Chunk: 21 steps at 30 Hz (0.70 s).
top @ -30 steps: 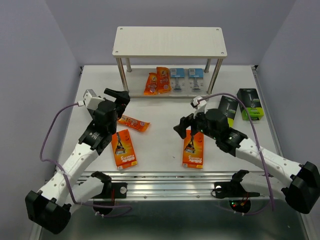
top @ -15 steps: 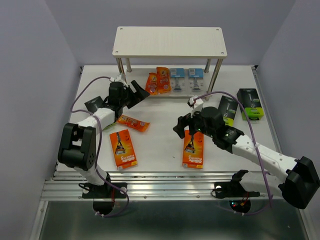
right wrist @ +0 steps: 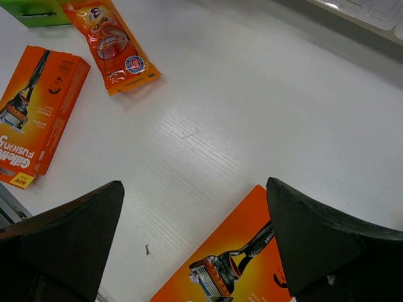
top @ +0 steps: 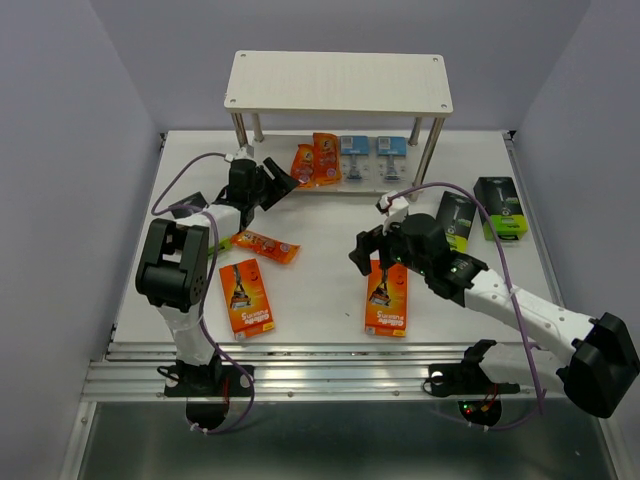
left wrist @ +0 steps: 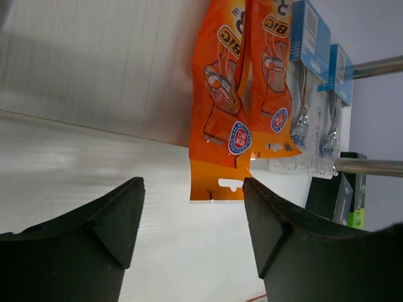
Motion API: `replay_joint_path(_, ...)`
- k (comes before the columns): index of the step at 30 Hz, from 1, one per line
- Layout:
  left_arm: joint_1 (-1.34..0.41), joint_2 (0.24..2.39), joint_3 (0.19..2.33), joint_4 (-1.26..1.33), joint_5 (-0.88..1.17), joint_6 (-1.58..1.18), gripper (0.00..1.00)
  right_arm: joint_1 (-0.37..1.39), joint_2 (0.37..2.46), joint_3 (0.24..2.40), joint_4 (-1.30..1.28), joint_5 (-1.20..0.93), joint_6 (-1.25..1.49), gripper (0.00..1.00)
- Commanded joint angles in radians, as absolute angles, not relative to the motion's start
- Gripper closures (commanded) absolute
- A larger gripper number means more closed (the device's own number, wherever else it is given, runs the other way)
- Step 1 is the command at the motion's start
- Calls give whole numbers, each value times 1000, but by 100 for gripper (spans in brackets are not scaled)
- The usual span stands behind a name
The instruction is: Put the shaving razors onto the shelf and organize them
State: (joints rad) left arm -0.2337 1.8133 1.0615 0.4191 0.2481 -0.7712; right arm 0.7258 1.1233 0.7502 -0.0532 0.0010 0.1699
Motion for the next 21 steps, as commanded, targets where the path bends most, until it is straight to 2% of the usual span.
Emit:
replay_joint_path(1, -229, 1810, 1109, 468, 210, -795, 28, 719, 1089, 778, -37, 41, 149, 0)
replay_joint_path(3, -230, 1818, 1101, 483, 209, -816, 34, 719, 1089, 776, -37, 44, 149, 0)
replay_joint_path(11, -264, 1813, 1052, 578, 123, -911, 43, 719, 1097, 767, -34, 52, 158, 0)
replay_joint_path(12, -270, 1825, 1064, 578, 121, -916, 46, 719, 1095, 767, -35, 52, 158, 0)
replay_joint_path(21, -276, 1867, 1080, 586, 94, -956, 61, 719, 1055, 756, -51, 78, 160, 0)
